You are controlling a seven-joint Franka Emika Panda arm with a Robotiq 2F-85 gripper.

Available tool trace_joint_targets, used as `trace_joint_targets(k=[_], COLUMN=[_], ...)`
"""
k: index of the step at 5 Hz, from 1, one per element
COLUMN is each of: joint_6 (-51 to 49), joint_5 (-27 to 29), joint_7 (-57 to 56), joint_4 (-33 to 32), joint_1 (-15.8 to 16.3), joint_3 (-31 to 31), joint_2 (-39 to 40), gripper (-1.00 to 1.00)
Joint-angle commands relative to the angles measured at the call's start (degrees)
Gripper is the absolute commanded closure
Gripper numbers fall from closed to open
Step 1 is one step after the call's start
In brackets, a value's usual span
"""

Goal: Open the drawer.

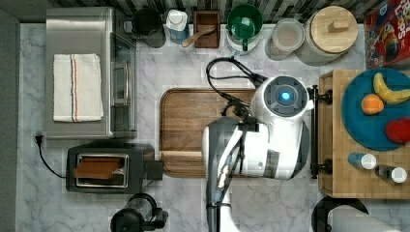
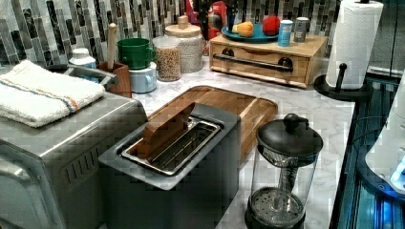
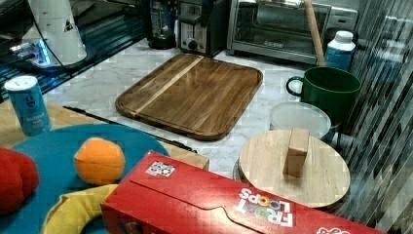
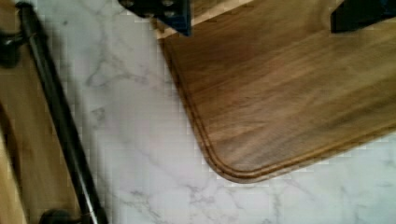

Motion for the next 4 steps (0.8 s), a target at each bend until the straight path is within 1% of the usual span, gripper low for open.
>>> trace_joint_targets(k=[1, 3, 4], joint_6=[8.1, 9.8, 10.8], joint_5=[-5.5, -5.7, -6.3], joint_7=[-12.8, -23.4, -25.8], joint_4=[-3.6, -1.8, -1.6], joint_1=[-2.0, -5.9, -6.0], joint_3=[-3.1, -4.4, -5.5], joint_2=[0.3, 2.1, 2.8], gripper=[-1.0, -1.0, -1.0])
